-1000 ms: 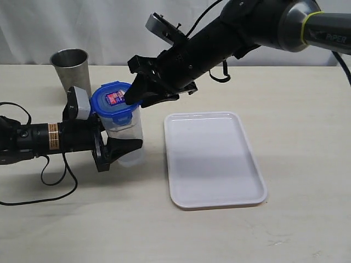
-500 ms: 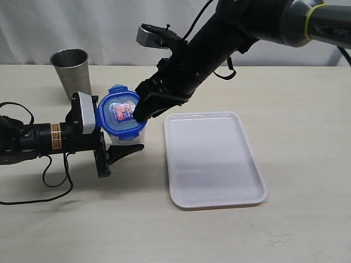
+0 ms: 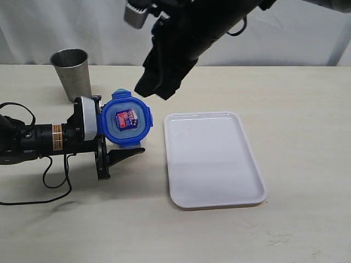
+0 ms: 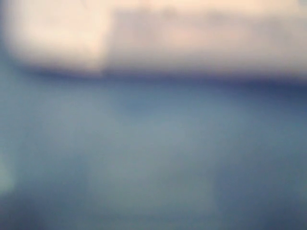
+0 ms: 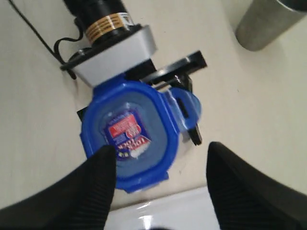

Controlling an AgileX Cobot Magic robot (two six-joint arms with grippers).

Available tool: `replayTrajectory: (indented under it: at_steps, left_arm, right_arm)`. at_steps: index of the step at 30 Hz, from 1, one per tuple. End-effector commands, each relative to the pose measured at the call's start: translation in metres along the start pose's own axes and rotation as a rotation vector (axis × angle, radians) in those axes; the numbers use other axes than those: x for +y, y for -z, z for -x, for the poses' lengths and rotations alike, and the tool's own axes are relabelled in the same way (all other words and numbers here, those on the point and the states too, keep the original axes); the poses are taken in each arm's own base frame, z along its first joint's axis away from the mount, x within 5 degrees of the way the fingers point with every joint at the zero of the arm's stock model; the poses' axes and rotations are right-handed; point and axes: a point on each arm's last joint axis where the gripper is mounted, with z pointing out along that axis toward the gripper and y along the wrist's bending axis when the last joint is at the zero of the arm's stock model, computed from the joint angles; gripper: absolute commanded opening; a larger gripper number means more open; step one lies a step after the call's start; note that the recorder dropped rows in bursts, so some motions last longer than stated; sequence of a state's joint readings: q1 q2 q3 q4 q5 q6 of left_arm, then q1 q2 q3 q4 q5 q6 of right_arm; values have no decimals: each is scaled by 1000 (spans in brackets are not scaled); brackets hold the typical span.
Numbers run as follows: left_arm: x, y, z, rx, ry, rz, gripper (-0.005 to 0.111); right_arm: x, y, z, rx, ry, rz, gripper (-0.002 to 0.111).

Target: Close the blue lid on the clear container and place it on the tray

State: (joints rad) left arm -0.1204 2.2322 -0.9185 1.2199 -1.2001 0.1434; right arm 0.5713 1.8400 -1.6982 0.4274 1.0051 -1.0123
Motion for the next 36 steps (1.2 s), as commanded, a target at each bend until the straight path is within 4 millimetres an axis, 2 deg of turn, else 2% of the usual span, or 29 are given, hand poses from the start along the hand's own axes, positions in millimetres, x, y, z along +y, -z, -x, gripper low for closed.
replayTrajectory:
  at_steps: [1,6,10,23,28,33,36]
  left_arm:
    - [1,-2,4,-26,-69,2,0]
    - [1,-2,3,-6,-129,1,0]
    - [1,-2,3,-6,-129,1,0]
    - [1,-2,3,-15,-129,3,0]
    - [1,-2,3,-14,-124,5,0]
    - [2,-2,4,-25,-61,8,0]
    - [2,-2,4,-25,-58,10,0]
  right_arm:
    - [22,-17,21,49,179,-68,54]
    - [33,-40,26,116,276,-75,54]
    - [29,-52,20,151,275,-90,54]
    - [30,-78,6,237,304,-6,54]
    - [37,-93,-8,335,277,108,46]
    - [38,-102,-14,364,257,137,45]
    - [38,-105,-16,371,247,142,36]
